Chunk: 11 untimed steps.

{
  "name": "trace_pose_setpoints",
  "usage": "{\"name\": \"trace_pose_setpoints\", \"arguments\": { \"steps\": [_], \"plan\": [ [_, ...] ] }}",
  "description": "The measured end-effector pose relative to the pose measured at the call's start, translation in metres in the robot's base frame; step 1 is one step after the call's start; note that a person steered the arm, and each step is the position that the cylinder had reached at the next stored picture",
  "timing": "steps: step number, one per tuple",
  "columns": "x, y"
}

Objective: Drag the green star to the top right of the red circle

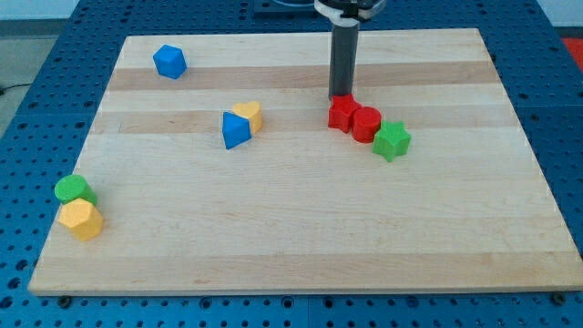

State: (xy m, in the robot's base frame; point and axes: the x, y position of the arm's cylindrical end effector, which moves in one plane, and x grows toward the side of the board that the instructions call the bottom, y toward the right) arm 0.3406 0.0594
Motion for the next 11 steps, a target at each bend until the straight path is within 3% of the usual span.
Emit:
{"name": "trace_pose_setpoints", "arguments": {
  "steps": [1,2,3,4,5,6,9,11],
  "plan": [
    [-0.013,0.020],
    [0.019,0.099],
    [0.074,0.144],
    [0.132,0.101],
    [0.163,0.077],
    [0.124,0.073],
    [0.080,0.073],
    [0.018,0.059]
  ]
}}
